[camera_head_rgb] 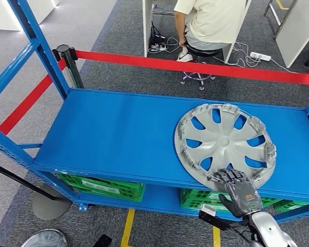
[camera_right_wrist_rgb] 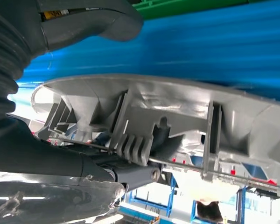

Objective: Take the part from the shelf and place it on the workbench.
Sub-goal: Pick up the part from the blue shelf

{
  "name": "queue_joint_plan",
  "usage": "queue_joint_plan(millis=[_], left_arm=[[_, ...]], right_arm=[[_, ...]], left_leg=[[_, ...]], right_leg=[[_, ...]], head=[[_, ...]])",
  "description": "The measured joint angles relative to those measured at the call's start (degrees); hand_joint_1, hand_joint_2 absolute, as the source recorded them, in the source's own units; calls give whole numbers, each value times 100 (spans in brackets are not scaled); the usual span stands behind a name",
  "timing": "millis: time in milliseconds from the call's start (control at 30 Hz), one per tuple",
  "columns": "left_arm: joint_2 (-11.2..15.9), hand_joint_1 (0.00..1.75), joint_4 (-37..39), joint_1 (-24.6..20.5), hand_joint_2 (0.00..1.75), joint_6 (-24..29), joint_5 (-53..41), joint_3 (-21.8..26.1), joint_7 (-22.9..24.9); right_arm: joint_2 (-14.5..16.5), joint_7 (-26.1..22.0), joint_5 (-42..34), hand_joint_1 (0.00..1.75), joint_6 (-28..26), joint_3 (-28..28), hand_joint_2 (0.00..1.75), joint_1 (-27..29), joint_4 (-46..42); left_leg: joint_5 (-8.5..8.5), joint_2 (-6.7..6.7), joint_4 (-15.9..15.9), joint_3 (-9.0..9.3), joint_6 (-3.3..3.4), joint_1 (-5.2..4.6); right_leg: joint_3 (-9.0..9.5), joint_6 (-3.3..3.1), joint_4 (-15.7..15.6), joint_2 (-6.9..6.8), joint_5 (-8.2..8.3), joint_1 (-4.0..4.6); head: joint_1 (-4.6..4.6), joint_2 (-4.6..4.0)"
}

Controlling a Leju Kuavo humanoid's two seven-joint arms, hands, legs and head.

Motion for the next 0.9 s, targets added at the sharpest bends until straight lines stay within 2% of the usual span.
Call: queue_joint_plan(millis=[167,367,533,733,800,900], left_arm=[[1,0,0,0,0,7,-2,0,0],[0,0,0,1,0,210,-49,-2,-158],[-4,0,0,0,0,553,-90,-4,-599],[-7,0,0,0,0,993,81,-4,-1468],[-7,0,0,-1,0,1154,140,-4,-1675],[-7,0,0,-4,0,1279,179,-4,-1805]], right_arm=[[1,14,60,175,-108,0,175,-25,35],[4,120,402,175,-631,-3,175,109,-68],[4,343,794,175,-1218,-42,175,479,-549],[4,547,1235,175,-1813,-172,175,993,-1352],[4,444,1277,175,-1897,-260,175,1134,-1630],[72,-21,1285,175,-1926,-514,175,1268,-2098]], left_leg=[[0,0,0,0,0,0],[-2,-1,0,0,1,0],[-7,-1,0,0,6,0],[-13,-1,0,0,5,0],[-14,-1,0,0,5,-1],[-15,0,0,0,5,-1]], right_leg=[[0,0,0,0,0,0],[-1,0,0,-1,0,0],[-2,-2,0,-1,-5,0],[-2,-10,0,0,-13,0],[-2,-9,0,0,-14,0],[-2,-9,0,1,-14,0]], head=[[-1,0],[1,0],[0,0],[-1,0],[0,0],[1,0]])
